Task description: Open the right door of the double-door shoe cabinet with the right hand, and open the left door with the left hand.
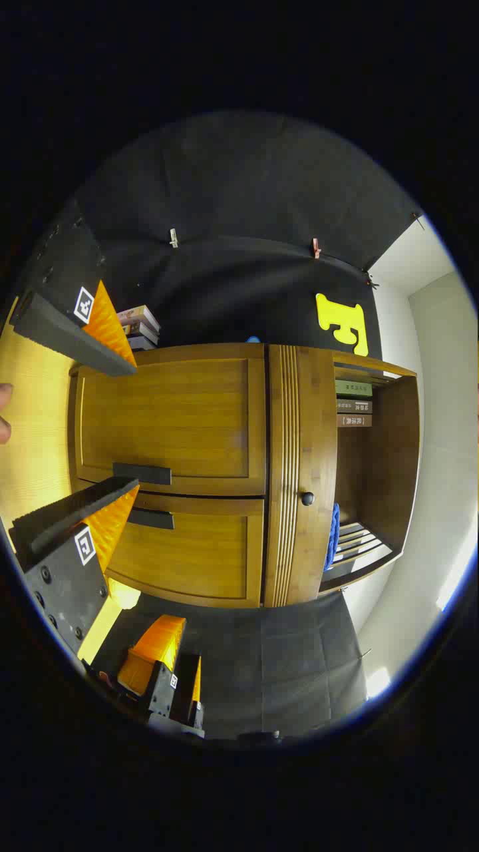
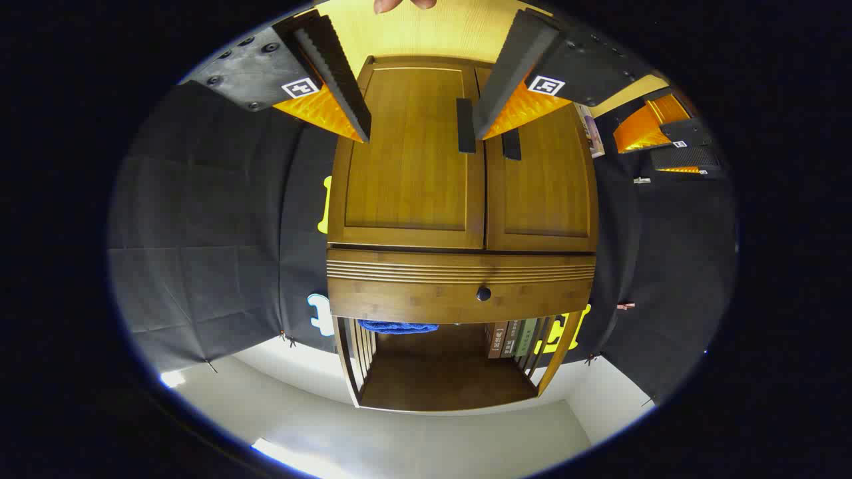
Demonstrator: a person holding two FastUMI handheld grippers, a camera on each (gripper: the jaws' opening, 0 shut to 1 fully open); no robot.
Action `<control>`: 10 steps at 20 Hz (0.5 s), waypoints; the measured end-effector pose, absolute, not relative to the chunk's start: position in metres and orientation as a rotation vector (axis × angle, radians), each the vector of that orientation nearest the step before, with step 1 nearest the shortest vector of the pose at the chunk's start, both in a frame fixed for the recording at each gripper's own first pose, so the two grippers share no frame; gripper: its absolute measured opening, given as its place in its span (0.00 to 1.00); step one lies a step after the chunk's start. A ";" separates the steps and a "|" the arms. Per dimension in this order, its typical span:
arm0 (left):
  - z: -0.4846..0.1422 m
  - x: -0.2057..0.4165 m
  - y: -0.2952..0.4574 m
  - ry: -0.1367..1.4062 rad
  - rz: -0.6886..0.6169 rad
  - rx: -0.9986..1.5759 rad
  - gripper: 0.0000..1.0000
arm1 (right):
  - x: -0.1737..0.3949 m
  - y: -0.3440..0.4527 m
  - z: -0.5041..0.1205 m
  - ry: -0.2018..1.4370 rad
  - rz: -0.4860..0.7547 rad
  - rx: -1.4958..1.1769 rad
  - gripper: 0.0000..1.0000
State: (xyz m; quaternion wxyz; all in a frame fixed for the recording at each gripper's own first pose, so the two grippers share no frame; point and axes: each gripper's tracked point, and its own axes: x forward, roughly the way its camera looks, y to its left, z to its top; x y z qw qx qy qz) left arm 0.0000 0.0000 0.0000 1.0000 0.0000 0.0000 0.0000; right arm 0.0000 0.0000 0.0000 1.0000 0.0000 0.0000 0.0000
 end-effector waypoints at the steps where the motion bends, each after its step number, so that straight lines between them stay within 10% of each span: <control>1: 0.000 0.000 0.000 -0.001 0.000 -0.001 0.94 | 0.000 0.000 -0.001 0.002 0.000 -0.001 0.98; 10: 0.000 0.001 0.000 -0.004 0.000 -0.002 0.94 | -0.002 0.001 0.002 -0.006 0.009 -0.009 0.98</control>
